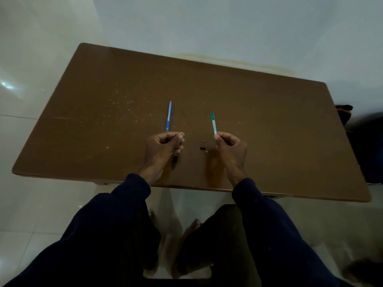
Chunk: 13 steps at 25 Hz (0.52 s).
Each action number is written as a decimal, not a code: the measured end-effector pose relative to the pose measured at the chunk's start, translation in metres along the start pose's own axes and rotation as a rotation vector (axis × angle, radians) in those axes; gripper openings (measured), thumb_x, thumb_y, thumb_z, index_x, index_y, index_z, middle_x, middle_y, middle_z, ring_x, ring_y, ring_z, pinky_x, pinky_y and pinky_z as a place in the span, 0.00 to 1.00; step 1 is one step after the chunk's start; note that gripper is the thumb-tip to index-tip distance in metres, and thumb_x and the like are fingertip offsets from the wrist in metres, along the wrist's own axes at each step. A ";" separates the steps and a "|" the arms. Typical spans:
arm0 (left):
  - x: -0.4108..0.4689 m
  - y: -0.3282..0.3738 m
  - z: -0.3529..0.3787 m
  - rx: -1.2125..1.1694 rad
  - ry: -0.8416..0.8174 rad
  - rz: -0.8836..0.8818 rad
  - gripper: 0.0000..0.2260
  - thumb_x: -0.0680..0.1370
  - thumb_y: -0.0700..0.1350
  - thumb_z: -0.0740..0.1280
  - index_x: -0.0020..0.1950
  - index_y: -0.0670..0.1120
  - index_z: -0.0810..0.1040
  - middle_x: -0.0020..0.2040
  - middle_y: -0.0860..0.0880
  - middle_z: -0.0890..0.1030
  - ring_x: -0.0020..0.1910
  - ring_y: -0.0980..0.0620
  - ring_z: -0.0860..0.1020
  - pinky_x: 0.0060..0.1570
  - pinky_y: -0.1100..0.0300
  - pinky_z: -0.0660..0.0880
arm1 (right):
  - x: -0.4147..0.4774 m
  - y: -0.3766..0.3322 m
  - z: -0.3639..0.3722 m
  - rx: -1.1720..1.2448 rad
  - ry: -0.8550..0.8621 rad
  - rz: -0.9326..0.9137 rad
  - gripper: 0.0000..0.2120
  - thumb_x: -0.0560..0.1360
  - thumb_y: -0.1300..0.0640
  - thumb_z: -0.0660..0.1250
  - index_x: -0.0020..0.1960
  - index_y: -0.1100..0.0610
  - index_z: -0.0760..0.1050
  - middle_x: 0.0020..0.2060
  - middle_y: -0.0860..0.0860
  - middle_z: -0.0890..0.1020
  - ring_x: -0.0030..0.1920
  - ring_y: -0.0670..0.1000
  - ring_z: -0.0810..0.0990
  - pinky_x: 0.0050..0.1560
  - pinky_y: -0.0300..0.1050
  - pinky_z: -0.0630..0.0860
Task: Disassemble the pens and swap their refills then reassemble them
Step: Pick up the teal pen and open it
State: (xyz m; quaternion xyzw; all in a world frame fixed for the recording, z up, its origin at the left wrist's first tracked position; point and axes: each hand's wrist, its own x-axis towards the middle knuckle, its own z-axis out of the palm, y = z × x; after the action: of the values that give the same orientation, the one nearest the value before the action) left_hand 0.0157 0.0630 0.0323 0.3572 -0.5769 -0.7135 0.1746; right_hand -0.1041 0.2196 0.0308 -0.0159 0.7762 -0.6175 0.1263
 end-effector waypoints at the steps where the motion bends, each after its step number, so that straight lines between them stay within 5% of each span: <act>1: -0.002 0.003 0.002 0.005 -0.018 0.010 0.07 0.76 0.46 0.75 0.52 0.46 0.86 0.44 0.48 0.88 0.41 0.50 0.85 0.44 0.59 0.84 | -0.007 -0.003 -0.003 0.030 -0.010 0.011 0.06 0.76 0.61 0.74 0.52 0.53 0.83 0.46 0.49 0.86 0.44 0.41 0.85 0.45 0.36 0.82; 6: -0.012 0.011 0.008 0.037 -0.079 0.073 0.11 0.76 0.47 0.75 0.57 0.46 0.86 0.50 0.51 0.88 0.50 0.52 0.85 0.49 0.58 0.83 | -0.038 -0.017 -0.008 0.115 -0.121 0.061 0.09 0.76 0.60 0.74 0.56 0.61 0.83 0.48 0.54 0.87 0.47 0.47 0.85 0.47 0.39 0.82; 13: -0.026 0.017 0.008 0.066 -0.117 0.104 0.06 0.75 0.45 0.75 0.52 0.51 0.86 0.45 0.62 0.87 0.48 0.65 0.83 0.45 0.68 0.80 | -0.071 -0.025 0.006 0.095 -0.232 0.026 0.06 0.75 0.56 0.76 0.51 0.54 0.85 0.46 0.50 0.88 0.45 0.44 0.84 0.41 0.34 0.78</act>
State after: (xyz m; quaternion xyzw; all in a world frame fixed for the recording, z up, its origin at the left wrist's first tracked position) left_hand 0.0251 0.0811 0.0571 0.2900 -0.6271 -0.7037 0.1655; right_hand -0.0375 0.2209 0.0659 -0.0714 0.7264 -0.6458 0.2238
